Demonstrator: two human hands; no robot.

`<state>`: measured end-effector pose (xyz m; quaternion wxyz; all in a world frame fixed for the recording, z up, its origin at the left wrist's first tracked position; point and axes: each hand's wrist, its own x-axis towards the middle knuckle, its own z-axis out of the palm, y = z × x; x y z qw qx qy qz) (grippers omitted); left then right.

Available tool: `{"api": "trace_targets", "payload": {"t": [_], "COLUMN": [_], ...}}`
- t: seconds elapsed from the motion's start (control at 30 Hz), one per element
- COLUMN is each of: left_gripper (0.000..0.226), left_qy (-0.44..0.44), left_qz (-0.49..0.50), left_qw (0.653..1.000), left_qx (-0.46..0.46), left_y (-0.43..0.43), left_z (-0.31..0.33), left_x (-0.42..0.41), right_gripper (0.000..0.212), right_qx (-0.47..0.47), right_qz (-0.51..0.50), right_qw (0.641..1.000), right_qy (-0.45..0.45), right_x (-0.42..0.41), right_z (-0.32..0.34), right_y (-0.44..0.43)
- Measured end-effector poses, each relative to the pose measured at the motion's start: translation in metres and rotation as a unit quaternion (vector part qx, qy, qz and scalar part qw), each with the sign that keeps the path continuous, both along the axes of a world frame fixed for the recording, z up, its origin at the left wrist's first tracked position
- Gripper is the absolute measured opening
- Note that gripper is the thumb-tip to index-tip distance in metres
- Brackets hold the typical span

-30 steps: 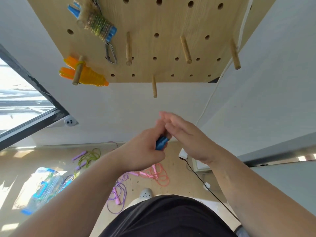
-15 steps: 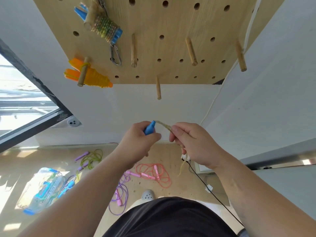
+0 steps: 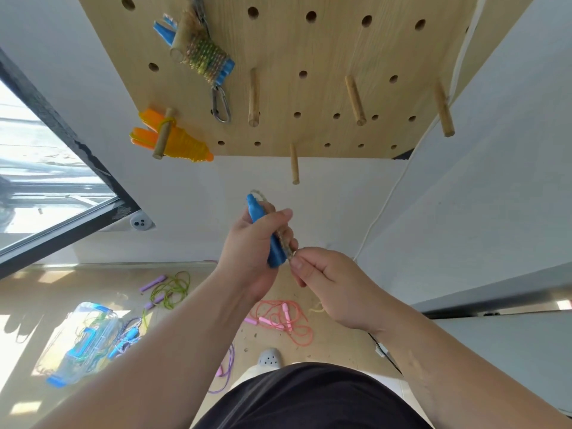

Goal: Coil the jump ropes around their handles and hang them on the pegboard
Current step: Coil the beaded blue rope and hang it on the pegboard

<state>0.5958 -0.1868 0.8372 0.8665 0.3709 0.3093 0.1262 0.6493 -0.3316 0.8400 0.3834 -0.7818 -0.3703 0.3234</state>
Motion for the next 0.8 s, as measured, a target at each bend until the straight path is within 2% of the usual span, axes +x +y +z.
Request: {"api": "trace_targets", "payload": {"t": [0.17,0.27,0.37,0.43,0.5,0.7,0.8], "left_gripper": [0.023,0.036,0.054,0.043,0.022,0.018,0.017], "left_qy": [-0.066,-0.081,-0.053,-0.044,-0.048,-0.039,-0.025], "left_qz": [0.019,0.021,0.019,0.008,-0.012,-0.034,-0.027], "left_qw": [0.997,0.996,0.998,0.999,0.998,0.996,0.994], "left_qx": [-0.038,-0.01,0.018,0.025,0.031,0.077,0.102], "left_y": [0.0,-0.003,-0.005,-0.005,-0.004,-0.01,-0.019], "left_z": [0.0,0.003,0.005,0.005,0.003,-0.004,-0.003], "left_x": [-0.003,-0.006,-0.013,-0.017,-0.02,-0.023,-0.02], "right_gripper": [0.035,0.01,0.018,0.02,0.021,0.029,0.022], "right_qx": [0.005,0.039,0.047,0.05,0.046,0.064,0.083], "right_qz": [-0.057,-0.151,-0.159,-0.142,-0.137,-0.144,-0.162], "right_qw": [0.998,0.984,0.974,0.975,0.975,0.963,0.955], "right_qy": [-0.018,0.088,0.155,0.16,0.171,0.219,0.234], "right_x": [-0.001,-0.005,-0.006,-0.007,-0.009,-0.014,-0.016], "right_z": [-0.002,-0.003,-0.002,0.001,0.002,0.0,-0.003], "right_y": [0.001,0.005,0.007,0.008,0.009,0.01,0.006]}}
